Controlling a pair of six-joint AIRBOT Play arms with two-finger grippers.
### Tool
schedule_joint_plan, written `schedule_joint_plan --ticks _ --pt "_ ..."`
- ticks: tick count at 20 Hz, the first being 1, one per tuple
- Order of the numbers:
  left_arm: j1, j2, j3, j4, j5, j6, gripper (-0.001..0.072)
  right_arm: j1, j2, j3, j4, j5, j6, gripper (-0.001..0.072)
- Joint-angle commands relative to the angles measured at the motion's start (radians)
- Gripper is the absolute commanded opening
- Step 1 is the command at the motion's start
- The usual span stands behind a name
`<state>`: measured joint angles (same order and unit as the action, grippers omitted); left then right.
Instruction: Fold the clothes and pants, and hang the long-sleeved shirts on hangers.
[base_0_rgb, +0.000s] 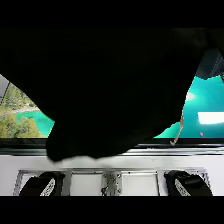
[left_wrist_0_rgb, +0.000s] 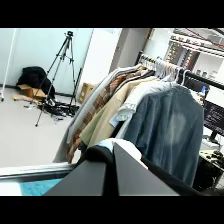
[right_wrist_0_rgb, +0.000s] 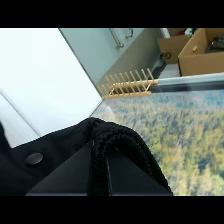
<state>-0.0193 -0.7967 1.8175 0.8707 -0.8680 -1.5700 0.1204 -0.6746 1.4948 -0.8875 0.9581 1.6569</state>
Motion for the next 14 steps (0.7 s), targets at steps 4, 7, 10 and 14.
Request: schedule_joint_plan --ticks 4,7,10,14 --pt "0.019 -0.418 0.182 -0.001 -0.11 0.0 0.0012 0.002 -0.217 -0.007 -0.011 0.163 0.138 0.0013" --pt "-0.009 -0.653 0.199 -0.001 -0.1 0.0 0.0012 0.002 -0.441 -0.008 -0.034 0.168 0.138 0.0014" --pt "-0.018 -0.841 0.199 -0.01 -0.083 -0.001 0.0012 0.0 -0.669 -0.008 -0.036 0.122 0.12 0.0014" --pt "-0.002 -0.958 0.199 -0.009 -0.119 -0.018 0.0012 -0.003 -0.83 -0.007 -0.035 -0.04 0.002 0.0014"
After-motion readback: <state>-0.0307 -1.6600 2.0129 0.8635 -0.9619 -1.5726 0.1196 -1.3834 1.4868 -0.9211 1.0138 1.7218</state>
